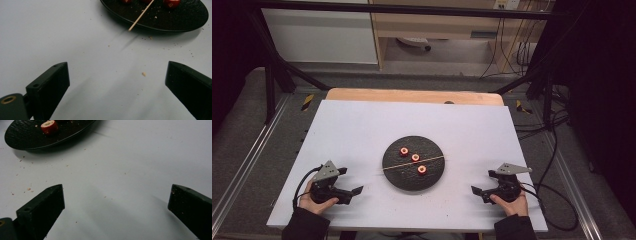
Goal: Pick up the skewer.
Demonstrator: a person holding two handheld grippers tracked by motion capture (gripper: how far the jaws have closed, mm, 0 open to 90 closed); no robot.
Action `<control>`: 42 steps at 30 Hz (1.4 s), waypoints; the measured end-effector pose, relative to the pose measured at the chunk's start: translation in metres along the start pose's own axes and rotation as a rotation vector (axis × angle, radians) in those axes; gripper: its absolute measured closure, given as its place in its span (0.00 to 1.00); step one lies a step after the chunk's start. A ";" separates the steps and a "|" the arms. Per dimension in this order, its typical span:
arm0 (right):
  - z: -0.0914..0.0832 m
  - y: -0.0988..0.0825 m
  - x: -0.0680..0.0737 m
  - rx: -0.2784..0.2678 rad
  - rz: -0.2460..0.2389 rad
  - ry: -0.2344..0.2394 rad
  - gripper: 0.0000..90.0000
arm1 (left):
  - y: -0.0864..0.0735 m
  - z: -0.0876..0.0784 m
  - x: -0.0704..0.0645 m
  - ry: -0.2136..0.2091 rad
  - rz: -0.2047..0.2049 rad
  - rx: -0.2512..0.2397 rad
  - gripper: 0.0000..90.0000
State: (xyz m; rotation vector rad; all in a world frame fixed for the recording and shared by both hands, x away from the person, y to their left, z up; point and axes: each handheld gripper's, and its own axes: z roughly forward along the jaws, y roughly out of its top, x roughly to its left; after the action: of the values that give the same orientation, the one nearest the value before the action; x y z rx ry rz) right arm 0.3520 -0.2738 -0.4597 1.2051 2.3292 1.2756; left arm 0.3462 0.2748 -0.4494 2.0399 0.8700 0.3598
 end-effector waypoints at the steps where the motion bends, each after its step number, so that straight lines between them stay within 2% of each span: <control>1: 0.000 0.000 0.000 -0.001 0.000 0.002 0.01 | 0.000 0.000 -0.001 0.000 0.003 0.001 0.06; 21: 0.001 0.001 0.000 0.000 0.004 0.003 0.01 | 0.011 0.005 -0.010 -0.005 0.012 0.019 0.06; 26: 0.002 0.001 0.001 0.003 0.006 0.002 0.01 | 0.019 0.005 -0.014 -0.005 0.011 0.030 0.11; 33: 0.002 0.001 0.001 0.006 0.004 0.000 0.01 | 0.033 0.006 -0.019 0.003 0.019 0.038 0.25; 34: 0.002 0.001 0.001 0.006 0.002 0.000 0.01 | 0.035 0.006 -0.020 0.011 0.018 0.037 0.32; 39: 0.002 0.001 0.001 0.005 0.005 -0.001 0.01 | 0.052 0.009 -0.024 0.030 0.007 0.019 0.49; 42: 0.002 0.001 0.001 0.003 0.005 0.000 0.01 | 0.063 0.016 -0.029 0.039 0.001 0.027 0.59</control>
State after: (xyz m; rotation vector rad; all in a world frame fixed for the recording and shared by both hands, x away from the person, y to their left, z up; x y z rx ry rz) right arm 0.3530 -0.2720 -0.4602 1.2120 2.3302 1.2742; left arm 0.3626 0.2210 -0.4061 2.0642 0.9014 0.3919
